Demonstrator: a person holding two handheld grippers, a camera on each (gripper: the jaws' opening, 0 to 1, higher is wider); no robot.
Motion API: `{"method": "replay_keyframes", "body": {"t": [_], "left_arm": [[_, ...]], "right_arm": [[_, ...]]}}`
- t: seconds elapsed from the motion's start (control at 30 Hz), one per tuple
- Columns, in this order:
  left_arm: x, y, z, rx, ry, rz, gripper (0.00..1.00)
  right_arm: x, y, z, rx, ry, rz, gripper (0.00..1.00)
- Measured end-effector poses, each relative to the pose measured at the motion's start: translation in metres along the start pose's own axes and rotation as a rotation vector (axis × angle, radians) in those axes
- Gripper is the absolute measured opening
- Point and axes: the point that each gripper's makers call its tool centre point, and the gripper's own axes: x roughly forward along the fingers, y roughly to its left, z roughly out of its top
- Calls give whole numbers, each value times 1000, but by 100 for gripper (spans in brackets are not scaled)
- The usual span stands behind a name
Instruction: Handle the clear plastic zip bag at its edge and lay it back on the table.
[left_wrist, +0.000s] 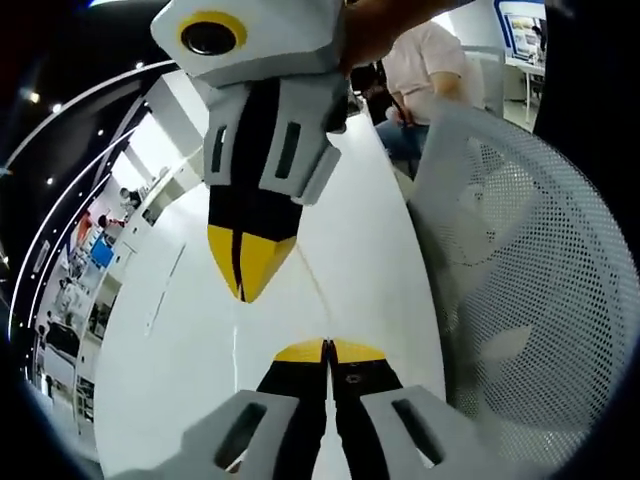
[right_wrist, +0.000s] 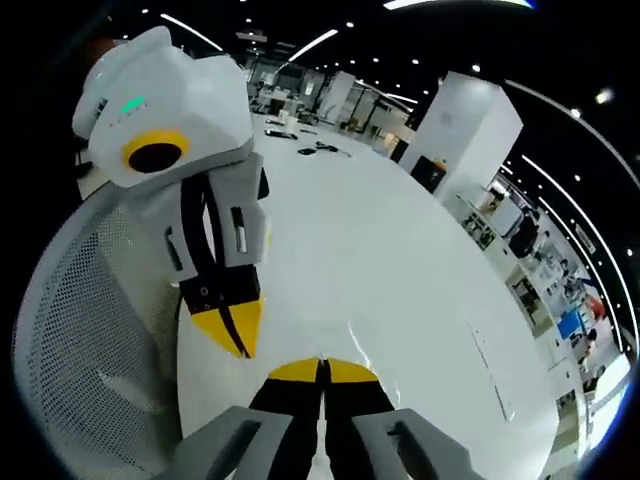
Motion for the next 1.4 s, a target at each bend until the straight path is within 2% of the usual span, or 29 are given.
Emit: {"method": "replay_keyframes", "body": {"t": [0.23, 0.7, 1.03, 1.17, 1.27, 1.4], "left_arm": [[0, 1, 0, -4, -1, 5, 0], [1, 4, 1, -23, 13, 19, 0], [6, -3, -1, -12, 17, -3, 0], [7, -1, -1, -3, 13, 2, 0], [4, 2, 3, -9, 4, 10, 0], [5, 6, 1, -14, 8, 25, 0]], "right_arm": [[-5, -7, 7, -20, -24, -47, 0], [-15, -16, 18, -45, -65, -87, 0], [-16, -25, 14, -18, -48, -118, 0], [-20, -36, 17, 37, -67, -148, 0], [-17, -42, 14, 38, -61, -152, 0], [-14, -42, 11, 41, -55, -143, 0]]}}
